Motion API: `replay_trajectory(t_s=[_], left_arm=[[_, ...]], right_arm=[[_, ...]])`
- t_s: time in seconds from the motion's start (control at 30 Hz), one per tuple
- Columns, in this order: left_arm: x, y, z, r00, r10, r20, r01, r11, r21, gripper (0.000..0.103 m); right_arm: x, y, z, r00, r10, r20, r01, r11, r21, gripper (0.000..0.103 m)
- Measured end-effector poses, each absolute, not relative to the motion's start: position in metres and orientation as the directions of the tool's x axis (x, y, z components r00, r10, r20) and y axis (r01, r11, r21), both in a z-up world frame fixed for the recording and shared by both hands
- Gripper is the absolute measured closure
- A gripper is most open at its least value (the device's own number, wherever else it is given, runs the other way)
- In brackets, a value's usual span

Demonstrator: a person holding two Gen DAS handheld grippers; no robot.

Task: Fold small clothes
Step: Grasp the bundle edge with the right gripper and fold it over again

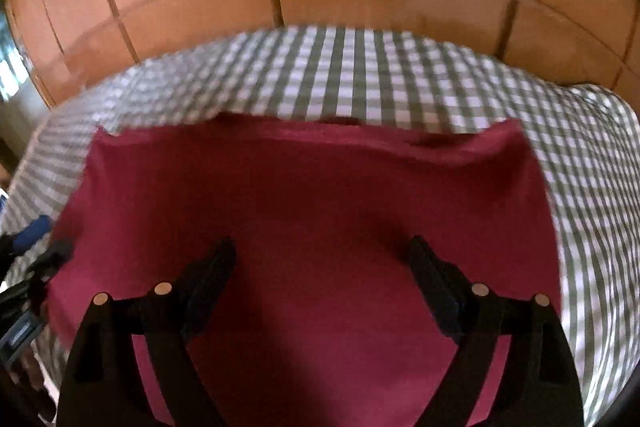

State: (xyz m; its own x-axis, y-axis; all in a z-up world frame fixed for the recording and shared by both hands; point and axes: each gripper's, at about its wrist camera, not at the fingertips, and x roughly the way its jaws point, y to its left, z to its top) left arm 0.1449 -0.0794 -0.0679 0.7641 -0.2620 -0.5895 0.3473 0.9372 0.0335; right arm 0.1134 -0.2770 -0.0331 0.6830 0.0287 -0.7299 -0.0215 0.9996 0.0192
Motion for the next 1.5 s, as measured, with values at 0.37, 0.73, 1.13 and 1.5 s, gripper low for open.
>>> replay_trajectory(t_s=[0.37,0.73,1.13,1.5], left_arm=[[0.173,-0.074,-0.098,0.727,-0.260,-0.636,0.344,0.939,0.009,0.042],[0.159,-0.069,-0.092,0.734,-0.251,-0.630,0.314,0.949,-0.013,0.042],[0.135,-0.061,-0.086,0.757,-0.226,-0.614,0.266,0.964,-0.026,0.032],[0.109,-0.060,-0.083,0.773,-0.218,-0.595,0.260,0.965,-0.016,0.032]], right_arm=[[0.151,-0.296,-0.051,0.688,0.010,-0.726,0.048,0.997,0.059,0.002],[0.087,-0.341,-0.015,0.767,-0.033,-0.641,0.136,0.984,0.112,0.002],[0.021,-0.434,-0.053,0.732,0.132,-0.668,0.197,0.898,0.393,0.002],[-0.008,-0.396,-0.066,0.716,0.213,-0.665,0.092,0.915,0.392,0.038]])
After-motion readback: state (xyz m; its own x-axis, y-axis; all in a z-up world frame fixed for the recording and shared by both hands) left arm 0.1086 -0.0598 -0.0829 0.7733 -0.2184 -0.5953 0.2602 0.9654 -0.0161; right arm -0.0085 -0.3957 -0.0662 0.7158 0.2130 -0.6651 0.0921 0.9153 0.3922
